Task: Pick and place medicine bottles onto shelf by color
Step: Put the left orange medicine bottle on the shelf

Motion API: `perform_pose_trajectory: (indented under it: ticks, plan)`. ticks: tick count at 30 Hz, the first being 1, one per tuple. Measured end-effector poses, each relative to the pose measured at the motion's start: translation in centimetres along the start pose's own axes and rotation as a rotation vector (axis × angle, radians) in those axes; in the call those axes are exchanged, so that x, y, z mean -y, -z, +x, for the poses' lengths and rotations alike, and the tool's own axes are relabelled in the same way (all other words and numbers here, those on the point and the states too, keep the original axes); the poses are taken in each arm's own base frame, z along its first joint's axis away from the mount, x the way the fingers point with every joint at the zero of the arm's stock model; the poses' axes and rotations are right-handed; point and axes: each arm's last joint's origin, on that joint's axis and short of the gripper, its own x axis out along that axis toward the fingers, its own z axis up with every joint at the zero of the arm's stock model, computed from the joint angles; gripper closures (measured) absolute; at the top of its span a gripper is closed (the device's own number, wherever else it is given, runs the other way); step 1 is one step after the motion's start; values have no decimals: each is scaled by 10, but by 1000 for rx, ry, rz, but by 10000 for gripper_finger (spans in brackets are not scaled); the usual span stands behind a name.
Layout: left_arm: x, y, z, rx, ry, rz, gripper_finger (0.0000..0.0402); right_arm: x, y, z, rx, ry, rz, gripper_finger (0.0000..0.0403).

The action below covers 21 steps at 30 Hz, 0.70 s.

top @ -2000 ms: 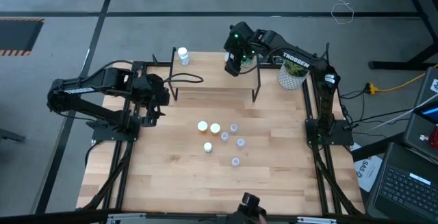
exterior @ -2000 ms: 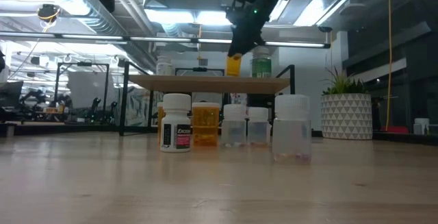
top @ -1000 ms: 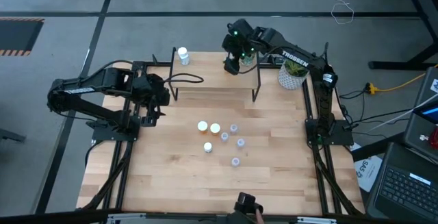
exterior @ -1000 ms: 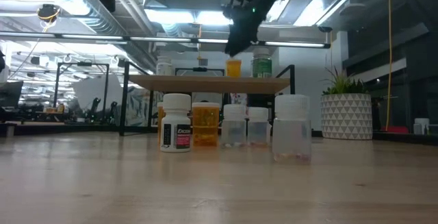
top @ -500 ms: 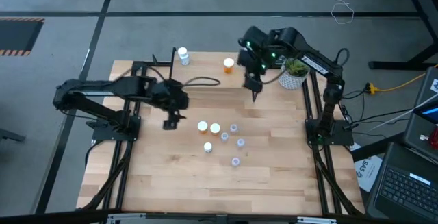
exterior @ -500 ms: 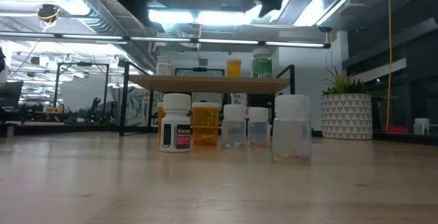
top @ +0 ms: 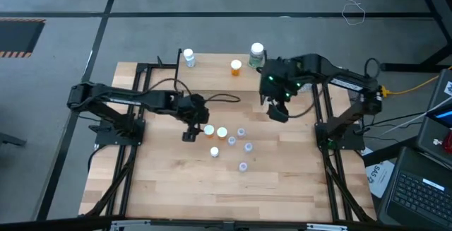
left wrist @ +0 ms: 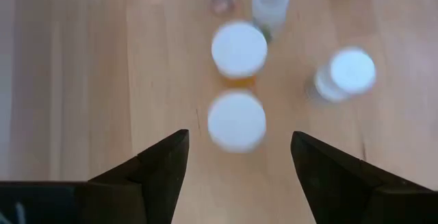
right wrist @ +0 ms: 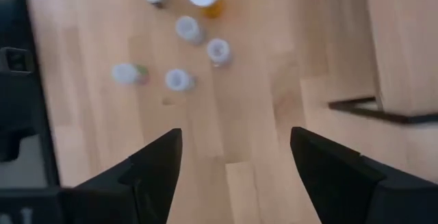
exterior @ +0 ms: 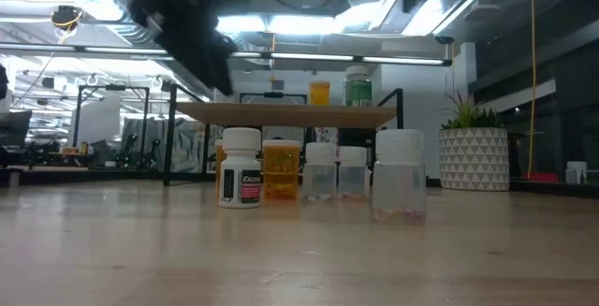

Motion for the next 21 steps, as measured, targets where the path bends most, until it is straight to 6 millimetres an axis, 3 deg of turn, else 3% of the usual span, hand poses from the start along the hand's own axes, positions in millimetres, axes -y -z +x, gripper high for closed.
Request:
perform_pose_trajectory:
  ticks: [10, 15, 21]
  plan:
    - [5, 6, 49, -90, 20, 6, 148, -10, 51, 30, 90, -12, 122, 128]
    - [9, 5, 61, -89, -5, 23, 148, -11, 60, 45, 104, -24, 160, 128]
    - [11, 4, 60, -87, -25, 36, 148, -15, 62, 58, 101, -33, 141, 128]
